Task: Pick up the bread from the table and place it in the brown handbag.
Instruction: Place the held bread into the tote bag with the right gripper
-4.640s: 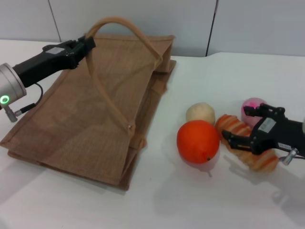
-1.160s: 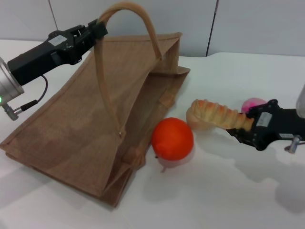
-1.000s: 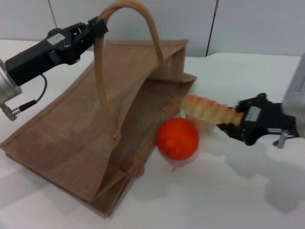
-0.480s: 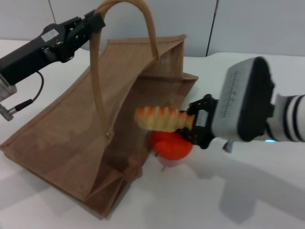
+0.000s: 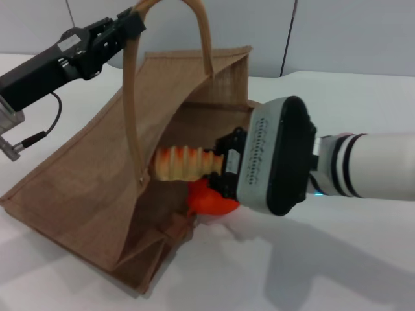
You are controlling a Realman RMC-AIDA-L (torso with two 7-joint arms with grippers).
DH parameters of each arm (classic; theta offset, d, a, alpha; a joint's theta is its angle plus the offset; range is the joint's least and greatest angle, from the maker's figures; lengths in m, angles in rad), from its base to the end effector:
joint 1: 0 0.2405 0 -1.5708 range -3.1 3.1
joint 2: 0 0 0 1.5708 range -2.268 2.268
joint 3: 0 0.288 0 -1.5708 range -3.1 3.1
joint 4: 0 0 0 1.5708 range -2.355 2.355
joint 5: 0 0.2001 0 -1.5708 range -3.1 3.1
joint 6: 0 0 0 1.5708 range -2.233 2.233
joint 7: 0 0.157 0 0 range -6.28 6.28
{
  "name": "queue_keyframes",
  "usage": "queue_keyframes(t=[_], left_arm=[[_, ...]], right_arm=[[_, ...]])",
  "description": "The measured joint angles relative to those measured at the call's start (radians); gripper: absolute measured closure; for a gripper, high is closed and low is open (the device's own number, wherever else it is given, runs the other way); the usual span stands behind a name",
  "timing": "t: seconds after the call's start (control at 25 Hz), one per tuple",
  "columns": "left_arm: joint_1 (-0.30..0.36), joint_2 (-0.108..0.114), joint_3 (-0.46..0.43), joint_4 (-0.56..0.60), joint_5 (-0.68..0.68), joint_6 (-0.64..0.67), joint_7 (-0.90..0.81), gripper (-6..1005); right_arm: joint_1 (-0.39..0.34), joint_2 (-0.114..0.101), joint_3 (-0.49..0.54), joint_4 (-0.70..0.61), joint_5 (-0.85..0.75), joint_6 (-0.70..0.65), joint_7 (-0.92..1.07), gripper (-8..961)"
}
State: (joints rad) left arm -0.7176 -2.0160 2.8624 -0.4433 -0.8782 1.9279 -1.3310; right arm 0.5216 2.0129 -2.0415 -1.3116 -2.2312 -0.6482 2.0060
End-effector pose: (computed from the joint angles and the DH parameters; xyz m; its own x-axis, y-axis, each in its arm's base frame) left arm -0.2399 0.3620 0.0512 0.3626 0.1638 0.9174 0.5221 -0.8511 -0.0544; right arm 0.1439 0.3514 -0.1255 0.9733 0.2156 0.0785 0.2283 -0.8758 -0.4253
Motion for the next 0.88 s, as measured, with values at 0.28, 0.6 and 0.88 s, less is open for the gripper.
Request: queue_keyframes(t=[0.28, 0.6, 0.88], left_arm=[[-0.007, 0.0, 0.0, 0.001, 0.001, 0.003, -0.005, 877], [-0.02, 0.0, 0.0, 0.003, 0.009, 0.004, -0.017, 877], [-0.032, 0.0, 0.0, 0.007, 0.01, 0.006, -0.038, 877]], right_arm=[[0.033, 0.002, -0.086, 0.021, -0.001, 0.125, 0.0, 640], [0.073, 0.005, -0.221, 0.081, 0.007, 0.342, 0.0, 648], [0.127, 0.011, -0.295, 0.219, 0.012, 0.48, 0.002, 654]])
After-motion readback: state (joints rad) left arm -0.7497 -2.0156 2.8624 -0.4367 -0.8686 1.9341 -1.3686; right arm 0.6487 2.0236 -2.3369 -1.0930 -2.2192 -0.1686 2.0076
